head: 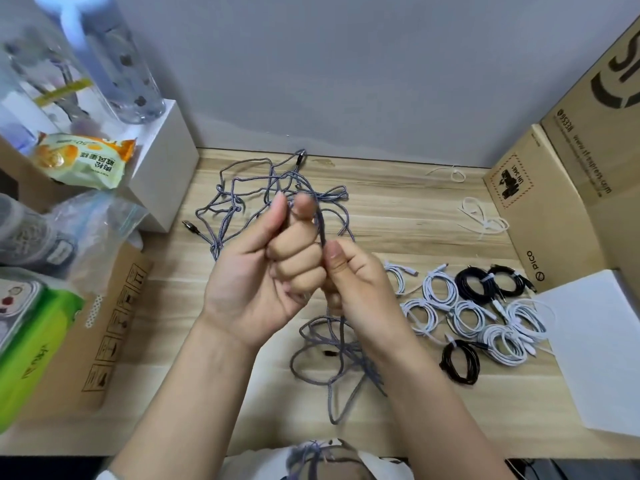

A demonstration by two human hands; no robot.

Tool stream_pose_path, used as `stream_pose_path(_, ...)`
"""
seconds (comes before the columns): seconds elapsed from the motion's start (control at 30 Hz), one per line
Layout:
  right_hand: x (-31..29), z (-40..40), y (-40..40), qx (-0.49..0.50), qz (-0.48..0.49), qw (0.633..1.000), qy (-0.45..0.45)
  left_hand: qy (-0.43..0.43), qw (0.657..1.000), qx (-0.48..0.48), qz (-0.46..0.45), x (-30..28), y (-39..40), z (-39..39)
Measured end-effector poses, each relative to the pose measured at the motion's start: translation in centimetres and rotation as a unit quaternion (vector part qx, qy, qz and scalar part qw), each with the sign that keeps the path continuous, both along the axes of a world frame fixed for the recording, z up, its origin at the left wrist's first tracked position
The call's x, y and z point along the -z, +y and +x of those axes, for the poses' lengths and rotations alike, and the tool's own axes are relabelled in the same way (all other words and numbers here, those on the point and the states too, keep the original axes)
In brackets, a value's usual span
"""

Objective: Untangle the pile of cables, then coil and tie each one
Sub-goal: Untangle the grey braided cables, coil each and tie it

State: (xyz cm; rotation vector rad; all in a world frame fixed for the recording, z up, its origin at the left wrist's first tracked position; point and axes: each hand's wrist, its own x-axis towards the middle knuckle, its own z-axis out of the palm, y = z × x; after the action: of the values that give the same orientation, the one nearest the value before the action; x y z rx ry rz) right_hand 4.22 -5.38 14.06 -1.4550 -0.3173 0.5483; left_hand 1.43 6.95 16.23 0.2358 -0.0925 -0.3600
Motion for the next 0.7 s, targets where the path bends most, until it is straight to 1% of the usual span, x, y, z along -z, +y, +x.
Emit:
stream_pose_path(0.07, 0.3, -0.2, 0.2, -0.024, -0.04, 0.999, -0.02, 0.001, 1.0, 0.003, -0.021, -0.3, 0.2, 0.1)
stream_pose_path(0.13, 0.2, -0.4, 0.1, -0.049, -0.072, 0.996, -0.012, 0.015, 1.0, -0.024, -0.003, -0.2, 0.6, 0.4)
stream_pose_path(0.17, 0.0, -0.6, 0.1, -0.059, -0.093, 0.994, -0.008, 0.029, 0.998, -0.049, 0.027, -0.3, 0.7, 0.6)
stream_pose_path(0.2, -0.1, -0.7, 0.0, -0.069, -0.113, 0.991, -0.01, 0.044, 0.994, -0.075, 0.064, -0.2, 0.6, 0.9)
stream_pose_path(0.23, -0.3, -0.9, -0.1, -0.077, -0.131, 0.988, -0.017, 0.065, 0.985, -0.106, 0.122, 0.0, 0.3, 1.0)
stream_pose_path(0.3, -0.5, -1.1, -0.1, -0.094, -0.17, 0.981, -0.031, 0.092, 0.952, -0.146, 0.252, 0.5, 0.2, 1.1)
stream_pose_path(0.33, -0.6, -1.2, -0.1, -0.106, -0.198, 0.974, -0.036, 0.09, 0.934, -0.148, 0.312, 0.5, -0.1, 1.1)
stream_pose_path(0.4, -0.9, -1.3, -0.3, -0.132, -0.255, 0.957, -0.052, 0.08, 0.906, -0.14, 0.391, 0.5, -0.4, 1.1)
stream_pose_path(0.47, -1.0, -1.5, -0.6, -0.151, -0.288, 0.943, -0.069, 0.075, 0.89, -0.14, 0.427, 0.6, -0.5, 1.2)
stream_pose_path(0.57, -1.4, -1.6, -1.0, -0.168, -0.274, 0.944, -0.071, 0.057, 0.864, -0.087, 0.493, 0.7, 0.6, 1.1)
stream_pose_path(0.63, -1.4, -1.5, -1.1, -0.164, -0.229, 0.956, -0.075, 0.051, 0.824, -0.021, 0.563, 0.4, 1.3, 0.7)
stream_pose_path(0.7, -1.4, -1.3, -1.2, -0.136, -0.191, 0.969, -0.083, 0.035, 0.782, 0.04, 0.621, 0.2, 2.1, 0.3)
